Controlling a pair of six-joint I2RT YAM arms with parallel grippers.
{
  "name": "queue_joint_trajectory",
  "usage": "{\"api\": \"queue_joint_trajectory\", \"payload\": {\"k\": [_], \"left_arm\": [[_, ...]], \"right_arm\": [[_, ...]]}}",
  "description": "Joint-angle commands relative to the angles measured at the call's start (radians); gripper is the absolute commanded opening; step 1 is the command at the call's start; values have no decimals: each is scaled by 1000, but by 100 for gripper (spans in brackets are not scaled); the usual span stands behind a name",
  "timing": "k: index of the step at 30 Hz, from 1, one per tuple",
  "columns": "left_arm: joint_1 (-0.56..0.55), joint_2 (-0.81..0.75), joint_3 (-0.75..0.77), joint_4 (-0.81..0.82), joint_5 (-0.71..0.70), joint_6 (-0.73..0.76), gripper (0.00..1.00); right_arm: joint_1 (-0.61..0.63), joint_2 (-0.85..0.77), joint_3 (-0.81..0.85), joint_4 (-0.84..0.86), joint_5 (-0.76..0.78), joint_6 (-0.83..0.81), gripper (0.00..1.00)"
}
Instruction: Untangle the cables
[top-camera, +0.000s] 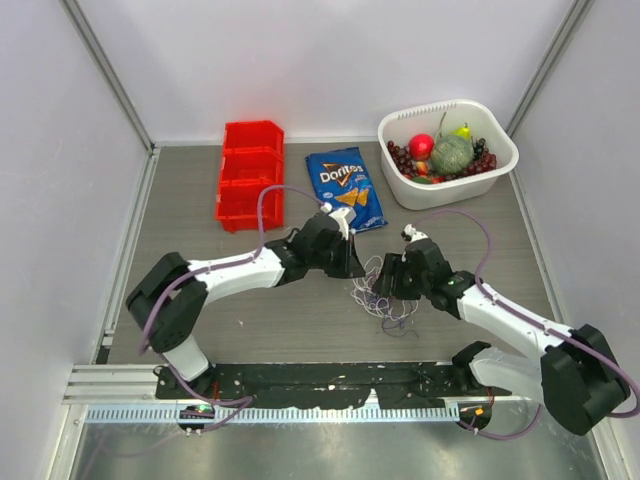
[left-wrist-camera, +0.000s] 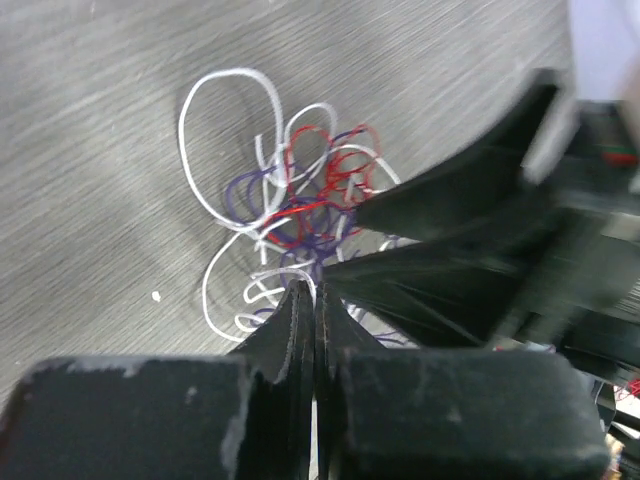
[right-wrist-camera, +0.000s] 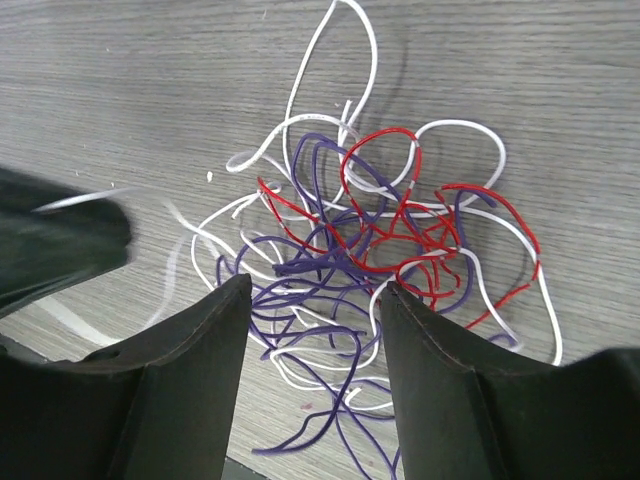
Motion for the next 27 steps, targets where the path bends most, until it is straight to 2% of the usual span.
{"api": "queue_joint_trajectory", "payload": {"k": [1,4,6,11,14,20,27], "left_arm": [[0,-163,32,18,2,102,0],[-2,-269,33,43,19,177,0],[0,-343,32,57,19,223,0],[0,-519,45,80,-24,331,0],[0,-611,76,87,-73,397,0],[0,-709,191,44,-189,523,0],[0,-775,301,-5,-329,566,0]], "right_arm": [[1,66,34,81,-64,8,61],[0,117,42,90,-27,37,61],[-2,133,39,88,20,55,54],[-2,132,4,76,154,115,28],[-2,121,-6,53,203,140,21],[-8,80,-6,-5,316,167,19],[-36,40,-4,-67,413,207,15]]}}
